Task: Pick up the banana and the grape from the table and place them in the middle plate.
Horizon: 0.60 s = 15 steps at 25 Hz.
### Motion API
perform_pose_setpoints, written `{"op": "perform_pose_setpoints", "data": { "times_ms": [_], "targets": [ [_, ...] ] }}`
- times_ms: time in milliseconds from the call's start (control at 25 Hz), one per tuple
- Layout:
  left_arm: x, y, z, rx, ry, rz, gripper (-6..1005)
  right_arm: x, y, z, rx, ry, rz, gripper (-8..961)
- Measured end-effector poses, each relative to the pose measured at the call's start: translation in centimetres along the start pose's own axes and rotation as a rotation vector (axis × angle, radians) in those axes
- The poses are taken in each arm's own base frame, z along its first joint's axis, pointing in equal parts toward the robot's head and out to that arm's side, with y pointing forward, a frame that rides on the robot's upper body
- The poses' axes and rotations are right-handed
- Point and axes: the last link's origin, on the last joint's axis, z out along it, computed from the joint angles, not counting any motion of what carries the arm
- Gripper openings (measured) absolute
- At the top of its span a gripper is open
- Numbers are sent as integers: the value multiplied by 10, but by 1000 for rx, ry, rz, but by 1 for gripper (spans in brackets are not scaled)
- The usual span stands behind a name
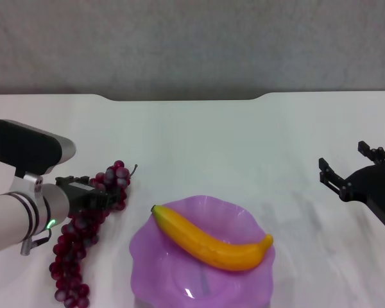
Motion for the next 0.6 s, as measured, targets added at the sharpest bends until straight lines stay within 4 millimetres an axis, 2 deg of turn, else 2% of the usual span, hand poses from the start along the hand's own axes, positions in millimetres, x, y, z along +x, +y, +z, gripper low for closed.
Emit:
{"op": "perform_pose_setpoints", "data": {
  "times_ms": [80, 320, 600],
  "targets": [
    [-1, -1, 0, 3, 0, -1, 673, 0, 0, 0, 0, 0, 1, 887],
    [-5, -3, 2, 11, -6, -4, 801, 1, -1, 0, 1, 2, -1, 888],
    [-3, -1, 3, 6, -4, 9, 624, 1, 0, -1, 1, 2, -1, 888]
  ]
}}
